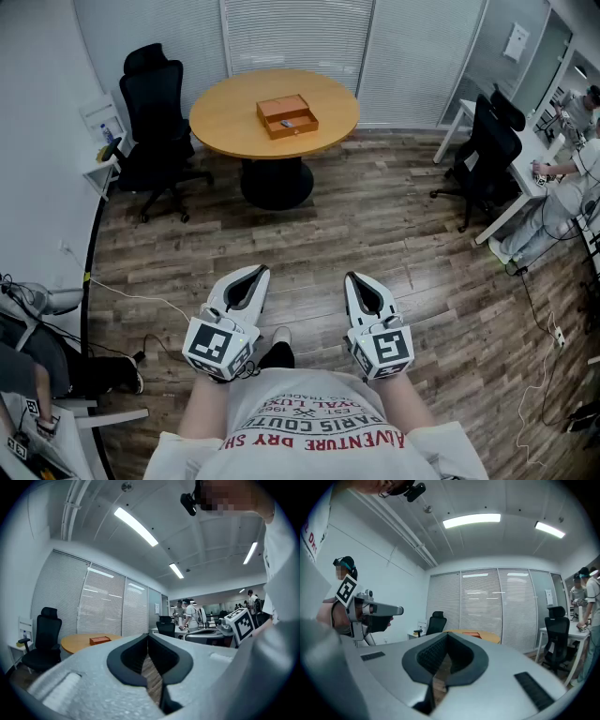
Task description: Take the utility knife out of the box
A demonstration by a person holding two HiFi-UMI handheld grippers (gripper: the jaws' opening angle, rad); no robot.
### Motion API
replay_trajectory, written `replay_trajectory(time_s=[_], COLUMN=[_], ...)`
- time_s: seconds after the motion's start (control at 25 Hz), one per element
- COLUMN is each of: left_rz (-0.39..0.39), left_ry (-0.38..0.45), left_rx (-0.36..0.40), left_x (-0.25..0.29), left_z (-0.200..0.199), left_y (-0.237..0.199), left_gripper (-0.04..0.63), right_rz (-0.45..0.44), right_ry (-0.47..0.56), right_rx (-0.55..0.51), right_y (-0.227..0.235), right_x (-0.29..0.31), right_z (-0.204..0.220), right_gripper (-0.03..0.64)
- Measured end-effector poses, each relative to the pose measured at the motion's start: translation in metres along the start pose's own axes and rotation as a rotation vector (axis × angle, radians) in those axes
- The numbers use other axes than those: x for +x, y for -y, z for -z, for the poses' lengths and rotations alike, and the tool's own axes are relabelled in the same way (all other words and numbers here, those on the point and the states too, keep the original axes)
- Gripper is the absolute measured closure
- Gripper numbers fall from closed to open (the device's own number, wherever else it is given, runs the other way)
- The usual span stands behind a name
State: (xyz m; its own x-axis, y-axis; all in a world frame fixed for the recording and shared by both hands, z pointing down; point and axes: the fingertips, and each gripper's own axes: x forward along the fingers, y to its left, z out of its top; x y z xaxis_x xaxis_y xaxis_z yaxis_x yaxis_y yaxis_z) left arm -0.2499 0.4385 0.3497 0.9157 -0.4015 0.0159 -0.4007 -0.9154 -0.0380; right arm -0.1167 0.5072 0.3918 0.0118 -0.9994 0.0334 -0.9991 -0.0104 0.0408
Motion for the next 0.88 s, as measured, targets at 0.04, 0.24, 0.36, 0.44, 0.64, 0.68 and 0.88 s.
replay_trajectory(time_s=[0.04,0.24,0.36,0.44,0.64,0.68,0.88], left_rz=[0.001,0.004,0.006,0.006,0.007,0.008,0.014], left_ry=[-0.001,-0.006,-0.012,-0.017,-0.028,-0.031,-0.040], left_rx=[-0.001,-0.004,-0.007,-0.012,-0.023,-0.026,-0.035], left_x=[0.001,0.007,0.010,0.011,0.018,0.020,0.033], left_z=[0.000,0.000,0.002,0.005,0.011,0.012,0.018], left_y=[0.001,0.005,0.006,0.004,-0.002,-0.003,-0.015], left_gripper=[0.584,0.584,0.584,0.584,0.584,0.584,0.584], right_rz=[0.000,-0.002,-0.006,-0.005,-0.007,-0.007,0.002], right_ry=[-0.002,-0.007,-0.014,-0.018,-0.015,-0.018,-0.044], right_rx=[0.000,0.002,0.005,0.014,0.066,0.067,0.073], right_y=[0.001,0.007,0.008,0.008,0.012,0.014,0.021], right_x=[0.000,0.000,0.001,0.003,0.010,0.012,0.030], right_z=[0.000,0.001,0.003,0.006,0.011,0.011,0.019], right_gripper=[0.611,0.611,0.611,0.611,0.611,0.611,0.611])
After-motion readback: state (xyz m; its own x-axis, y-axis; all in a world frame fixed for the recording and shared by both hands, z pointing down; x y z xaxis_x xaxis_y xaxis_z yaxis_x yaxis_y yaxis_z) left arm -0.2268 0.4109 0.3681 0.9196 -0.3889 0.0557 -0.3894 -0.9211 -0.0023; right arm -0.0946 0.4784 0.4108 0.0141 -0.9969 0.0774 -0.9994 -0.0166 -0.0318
